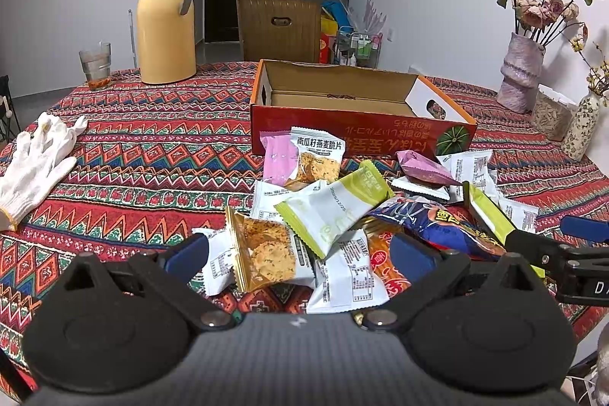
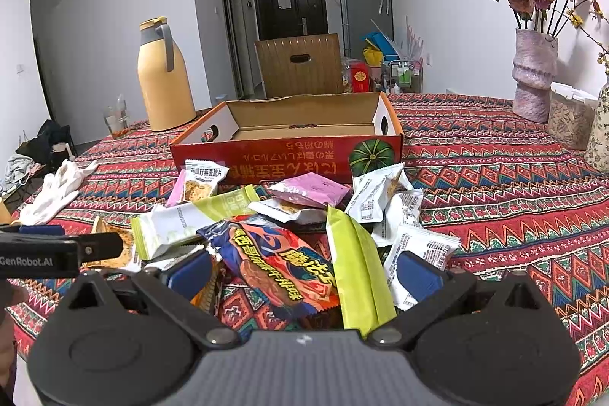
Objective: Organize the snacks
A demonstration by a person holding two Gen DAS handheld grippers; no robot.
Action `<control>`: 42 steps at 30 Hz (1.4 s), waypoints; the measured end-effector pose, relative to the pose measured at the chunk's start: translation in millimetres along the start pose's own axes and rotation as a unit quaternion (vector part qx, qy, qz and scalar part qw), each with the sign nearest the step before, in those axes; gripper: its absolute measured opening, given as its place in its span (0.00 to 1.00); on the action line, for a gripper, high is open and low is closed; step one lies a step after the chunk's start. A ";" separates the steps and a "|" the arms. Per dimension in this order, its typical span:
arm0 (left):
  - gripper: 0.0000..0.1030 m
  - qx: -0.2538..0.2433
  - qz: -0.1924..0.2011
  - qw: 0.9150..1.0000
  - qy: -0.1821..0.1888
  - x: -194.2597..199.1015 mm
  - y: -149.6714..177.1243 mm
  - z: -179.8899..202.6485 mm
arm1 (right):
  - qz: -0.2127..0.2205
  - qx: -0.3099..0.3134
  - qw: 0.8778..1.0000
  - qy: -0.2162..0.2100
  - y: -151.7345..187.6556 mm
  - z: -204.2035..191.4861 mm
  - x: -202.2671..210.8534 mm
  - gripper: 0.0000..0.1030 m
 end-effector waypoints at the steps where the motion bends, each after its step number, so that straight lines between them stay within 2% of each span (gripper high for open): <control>1: 1.00 0.000 0.001 1.000 0.000 0.3 0.0 0.3 | 0.000 0.000 1.000 0.000 0.0 0.1 0.0 1.00; 42: 1.00 0.003 0.005 1.000 0.003 2.7 -0.3 3.3 | 0.002 0.000 1.000 0.000 -0.7 4.3 2.3 1.00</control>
Point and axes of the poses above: each gripper's, at about its wrist camera, not at the fingertips, and x roughly against the way its jaws point, z to its right, y to its underside, the point moved 10 cm from there along -x, roughly the way its jaws point, and after that the axes turned 11 degrees about -x, right-handed, at the moved point
